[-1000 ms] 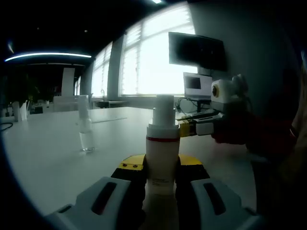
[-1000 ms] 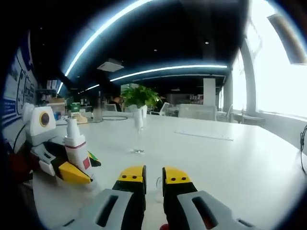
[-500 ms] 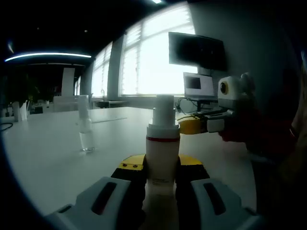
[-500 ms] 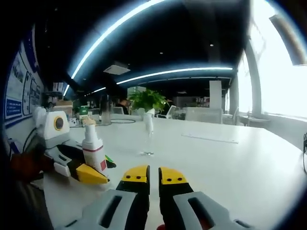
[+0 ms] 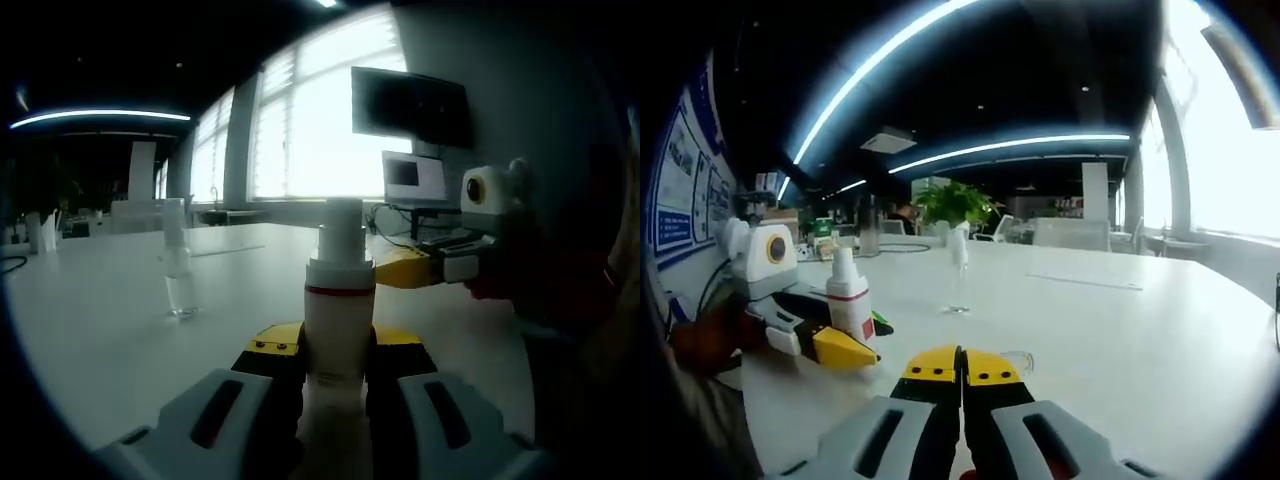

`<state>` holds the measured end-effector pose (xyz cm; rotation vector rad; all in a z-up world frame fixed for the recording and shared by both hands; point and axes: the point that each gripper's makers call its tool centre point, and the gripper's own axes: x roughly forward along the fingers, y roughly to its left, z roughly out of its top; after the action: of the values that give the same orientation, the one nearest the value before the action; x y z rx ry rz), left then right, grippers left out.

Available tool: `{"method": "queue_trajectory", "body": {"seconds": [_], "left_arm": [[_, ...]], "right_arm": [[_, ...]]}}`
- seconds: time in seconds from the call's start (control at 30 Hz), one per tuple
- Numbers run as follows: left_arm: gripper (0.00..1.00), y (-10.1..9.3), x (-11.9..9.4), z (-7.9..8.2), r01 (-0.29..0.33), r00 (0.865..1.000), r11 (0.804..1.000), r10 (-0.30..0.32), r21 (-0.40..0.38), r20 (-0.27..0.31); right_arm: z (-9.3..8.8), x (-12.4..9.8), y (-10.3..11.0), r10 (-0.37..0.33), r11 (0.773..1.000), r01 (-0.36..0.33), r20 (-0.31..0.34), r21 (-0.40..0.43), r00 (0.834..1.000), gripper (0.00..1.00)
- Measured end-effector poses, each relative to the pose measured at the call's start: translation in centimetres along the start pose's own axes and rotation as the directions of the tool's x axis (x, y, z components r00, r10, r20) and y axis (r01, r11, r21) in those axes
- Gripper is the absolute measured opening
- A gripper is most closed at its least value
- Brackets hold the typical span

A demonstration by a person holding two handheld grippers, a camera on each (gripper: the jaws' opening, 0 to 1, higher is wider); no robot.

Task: Clamp pump bottle remove cover press pump head put on cover

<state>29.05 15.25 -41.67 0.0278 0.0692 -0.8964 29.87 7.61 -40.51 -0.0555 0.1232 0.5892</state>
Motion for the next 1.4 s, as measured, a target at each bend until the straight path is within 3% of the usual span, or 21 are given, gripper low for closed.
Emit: {"method": "queue_trajectory", "body": {"seconds": [0.83,1.4], "left_arm": [[0.14,0.0,0.0,0.0,-0.002,1.000,1.000,0.002,-0.001,0.001],[0.14,-0.2,-0.1,0.1,-0.004,1.000,1.000,0.004,0.001,0.001]], "right_arm": [[-2.4,-1.0,0.5,0.028,1.000,-0.028,-0.033,0.009,0.999,0.00],[-2.4,-1.6,0.2,0.039,0.999,-0.038,0.000,0.031,0.999,0.00]]}}
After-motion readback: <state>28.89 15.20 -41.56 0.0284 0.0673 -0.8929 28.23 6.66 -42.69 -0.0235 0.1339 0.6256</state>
